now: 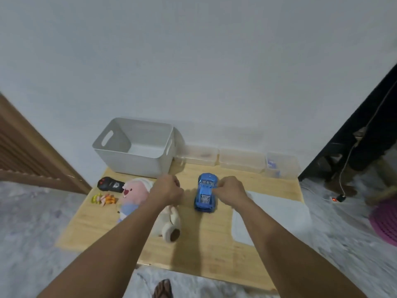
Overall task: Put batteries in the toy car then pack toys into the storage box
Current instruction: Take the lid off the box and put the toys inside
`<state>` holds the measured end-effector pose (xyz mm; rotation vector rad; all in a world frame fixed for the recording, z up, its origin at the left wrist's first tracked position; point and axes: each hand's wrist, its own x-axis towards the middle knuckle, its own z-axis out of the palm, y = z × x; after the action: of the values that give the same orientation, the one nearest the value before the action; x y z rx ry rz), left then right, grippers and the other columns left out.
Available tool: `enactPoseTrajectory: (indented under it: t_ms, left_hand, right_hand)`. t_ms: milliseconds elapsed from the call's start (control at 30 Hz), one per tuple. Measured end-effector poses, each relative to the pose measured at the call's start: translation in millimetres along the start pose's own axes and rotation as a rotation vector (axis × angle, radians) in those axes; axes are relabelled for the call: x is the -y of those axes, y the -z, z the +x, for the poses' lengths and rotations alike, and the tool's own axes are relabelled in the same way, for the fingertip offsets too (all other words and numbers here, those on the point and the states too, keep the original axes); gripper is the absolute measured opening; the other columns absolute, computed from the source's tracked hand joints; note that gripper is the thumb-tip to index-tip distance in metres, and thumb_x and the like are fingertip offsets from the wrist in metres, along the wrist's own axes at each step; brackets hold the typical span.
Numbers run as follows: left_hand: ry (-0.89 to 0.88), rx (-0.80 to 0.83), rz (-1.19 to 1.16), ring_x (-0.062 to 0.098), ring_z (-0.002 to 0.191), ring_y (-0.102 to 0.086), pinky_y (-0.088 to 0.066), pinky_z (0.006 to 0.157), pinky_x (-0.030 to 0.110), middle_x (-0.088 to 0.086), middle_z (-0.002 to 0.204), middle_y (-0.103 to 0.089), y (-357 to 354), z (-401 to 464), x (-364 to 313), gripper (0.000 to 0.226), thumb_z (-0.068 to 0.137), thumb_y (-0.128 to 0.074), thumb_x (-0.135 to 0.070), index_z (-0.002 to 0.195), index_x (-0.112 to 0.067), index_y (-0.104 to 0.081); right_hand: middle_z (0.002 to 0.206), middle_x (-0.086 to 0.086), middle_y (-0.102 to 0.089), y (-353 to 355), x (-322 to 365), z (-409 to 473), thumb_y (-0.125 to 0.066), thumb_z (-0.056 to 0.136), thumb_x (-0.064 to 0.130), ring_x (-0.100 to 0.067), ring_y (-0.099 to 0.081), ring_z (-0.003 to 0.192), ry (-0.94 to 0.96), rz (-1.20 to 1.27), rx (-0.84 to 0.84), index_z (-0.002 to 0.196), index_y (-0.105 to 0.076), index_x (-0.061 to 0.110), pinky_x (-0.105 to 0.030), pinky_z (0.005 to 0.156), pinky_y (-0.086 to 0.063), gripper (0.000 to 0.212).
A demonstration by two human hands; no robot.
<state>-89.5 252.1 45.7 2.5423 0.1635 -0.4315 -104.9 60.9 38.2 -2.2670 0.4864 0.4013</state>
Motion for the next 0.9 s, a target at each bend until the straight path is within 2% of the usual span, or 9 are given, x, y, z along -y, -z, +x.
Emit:
enactPoseTrajectory:
  t_ms: [100, 167, 233, 367, 500, 567, 633, 767, 900]
  left_hand:
    - [0.076, -0.158, 0.029, 0.025, 0.099, -0.06, -0.053, 0.081, 0.034, 0.007, 0.11, -0.063, 20.2, 9.1, 31.3, 0.029, 0.08, -0.061, -0.01, 0.109, -0.015, -0.065]
    - [0.117, -0.191, 0.083, 0.027, 0.106, -0.055, -0.051, 0.084, 0.036, 0.008, 0.118, -0.057, 29.2, 15.3, 51.9, 0.036, 0.08, -0.063, -0.013, 0.116, -0.015, -0.061]
    - [0.167, -0.164, 0.162, 0.031, 0.117, -0.05, -0.049, 0.094, 0.042, 0.011, 0.126, -0.05, 35.3, 20.9, 72.0, 0.046, 0.079, -0.062, -0.019, 0.124, -0.015, -0.053]
    - [0.178, -0.007, 0.186, 0.037, 0.128, -0.04, -0.038, 0.105, 0.043, 0.018, 0.134, -0.046, 41.9, 26.5, 98.7, 0.051, 0.089, -0.049, -0.034, 0.135, -0.013, -0.043]
    - [0.16, 0.089, 0.195, 0.034, 0.116, -0.046, -0.038, 0.088, 0.041, 0.012, 0.119, -0.059, 41.0, 31.5, 111.4, 0.042, 0.072, -0.04, -0.041, 0.108, -0.021, -0.048]
    - [0.156, 0.107, 0.102, 0.035, 0.118, -0.046, -0.04, 0.09, 0.039, 0.017, 0.121, -0.056, 42.1, 32.7, 118.1, 0.048, 0.077, -0.05, -0.039, 0.121, -0.021, -0.043]
    - [0.13, 0.114, 0.06, 0.037, 0.122, -0.046, -0.04, 0.098, 0.037, 0.02, 0.129, -0.047, 43.0, 32.8, 125.2, 0.067, 0.081, -0.059, -0.044, 0.139, -0.023, -0.033]
    - [0.057, 0.107, 0.08, 0.034, 0.112, -0.052, -0.045, 0.098, 0.034, 0.01, 0.12, -0.045, 44.4, 41.1, 140.6, 0.086, 0.063, -0.073, -0.057, 0.139, -0.034, -0.039]
    - [0.028, 0.303, 0.073, 0.027, 0.106, -0.057, -0.053, 0.082, 0.033, 0.006, 0.127, -0.052, 71.9, 53.4, 132.7, 0.089, 0.052, -0.082, -0.049, 0.134, -0.031, -0.049]
  right_hand:
    - [0.089, -0.023, -0.066, -28.9, 31.8, -0.7, -0.063, 0.08, 0.014, -0.033, -0.065, 0.084, 0.061, -0.031, 0.086, 0.089, -0.068, -0.003, -0.052, 0.085, -0.054, 0.02]
    - [0.105, -0.022, -0.068, -48.2, 49.3, -1.8, -0.063, 0.082, 0.015, -0.034, -0.066, 0.1, 0.076, -0.054, 0.153, 0.107, -0.066, -0.001, -0.048, 0.091, -0.053, 0.03]
    - [0.115, -0.015, -0.067, -66.7, 64.0, -2.8, -0.065, 0.083, 0.019, -0.03, -0.064, 0.107, 0.09, -0.094, 0.191, 0.121, -0.061, 0.009, -0.04, 0.089, -0.054, 0.04]
    - [0.125, -0.011, -0.06, -102.7, 84.4, -3.5, -0.065, 0.082, 0.034, -0.031, -0.059, 0.111, 0.103, -0.3, 0.225, 0.129, -0.053, 0.015, -0.041, 0.092, -0.053, 0.051]
    - [0.126, -0.008, -0.058, -135.2, 88.5, 1.2, -0.059, 0.077, 0.053, -0.032, -0.057, 0.113, 0.068, -0.465, 0.211, 0.129, -0.044, 0.023, -0.044, 0.092, -0.049, 0.062]
    - [0.13, -0.006, -0.055, -147.6, 86.9, 4.5, -0.058, 0.076, 0.058, -0.032, -0.054, 0.117, 0.05, -0.484, 0.194, 0.134, -0.036, 0.026, -0.045, 0.094, -0.047, 0.07]
    - [0.136, -0.003, -0.051, -155.3, 86.2, 6.1, -0.059, 0.073, 0.062, -0.031, -0.049, 0.123, 0.025, -0.457, 0.189, 0.142, -0.027, 0.028, -0.044, 0.097, -0.043, 0.083]
    - [0.124, 0.0, -0.056, -157.7, 90.3, 10.8, -0.063, 0.064, 0.059, -0.029, -0.056, 0.111, 0.003, -0.407, 0.168, 0.126, -0.038, 0.031, -0.042, 0.092, -0.047, 0.073]
    - [0.103, 0.001, -0.062, -132.9, 112.2, 13.1, -0.066, 0.054, 0.049, -0.023, -0.061, 0.095, -0.011, -0.36, 0.318, 0.107, -0.051, 0.029, -0.037, 0.085, -0.051, 0.058]
